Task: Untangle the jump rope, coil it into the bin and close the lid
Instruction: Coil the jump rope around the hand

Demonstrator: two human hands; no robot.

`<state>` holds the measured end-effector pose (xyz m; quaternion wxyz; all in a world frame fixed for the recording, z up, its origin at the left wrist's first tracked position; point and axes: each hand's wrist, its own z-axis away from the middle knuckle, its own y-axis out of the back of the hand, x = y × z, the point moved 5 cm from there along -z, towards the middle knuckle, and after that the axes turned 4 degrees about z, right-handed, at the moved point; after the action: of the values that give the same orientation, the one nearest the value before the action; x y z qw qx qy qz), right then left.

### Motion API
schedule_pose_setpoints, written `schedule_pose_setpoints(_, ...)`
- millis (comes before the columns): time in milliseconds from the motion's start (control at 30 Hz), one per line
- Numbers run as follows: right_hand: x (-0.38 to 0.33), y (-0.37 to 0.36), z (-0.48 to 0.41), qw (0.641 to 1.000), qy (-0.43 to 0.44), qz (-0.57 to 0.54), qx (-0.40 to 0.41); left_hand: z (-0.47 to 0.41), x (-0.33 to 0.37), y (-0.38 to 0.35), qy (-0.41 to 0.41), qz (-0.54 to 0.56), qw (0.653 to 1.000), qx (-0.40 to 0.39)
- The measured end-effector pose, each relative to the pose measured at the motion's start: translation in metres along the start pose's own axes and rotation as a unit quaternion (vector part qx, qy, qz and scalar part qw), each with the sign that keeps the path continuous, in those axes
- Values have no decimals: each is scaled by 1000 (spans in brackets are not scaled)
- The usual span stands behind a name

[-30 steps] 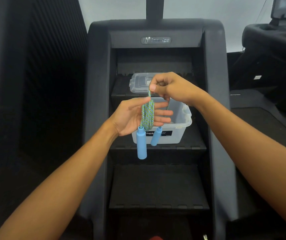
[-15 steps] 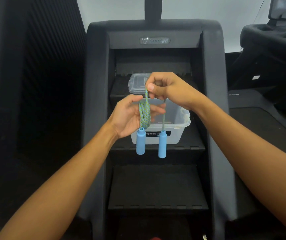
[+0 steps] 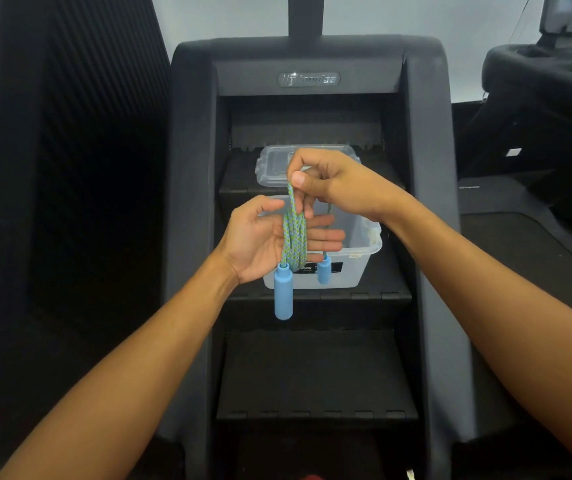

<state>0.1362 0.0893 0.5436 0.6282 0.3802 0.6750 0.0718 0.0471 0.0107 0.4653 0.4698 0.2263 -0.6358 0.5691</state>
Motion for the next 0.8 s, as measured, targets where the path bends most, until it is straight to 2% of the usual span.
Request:
schedule_pose_setpoints(167,-1,2,-2,1000,10,-9,1,-3,1,0,-26,-38,999,6)
schedule_pose_setpoints(333,4,9,-4,998,16,-34,44,-2,2,7,-30,-64,997,23)
schedule_pose_setpoints(500,17,9,-7,997,-18,27,68,-7,2,-4,-9,-76,997,-6)
schedule_pose_setpoints(700,38,5,-9,996,-61,-23,63,-7,8,-6,-11,-38,999,-12)
schedule_pose_setpoints(800,45,2,-7,992,-76,-97,41,-8,10,-6,-4,-24,1000,-8)
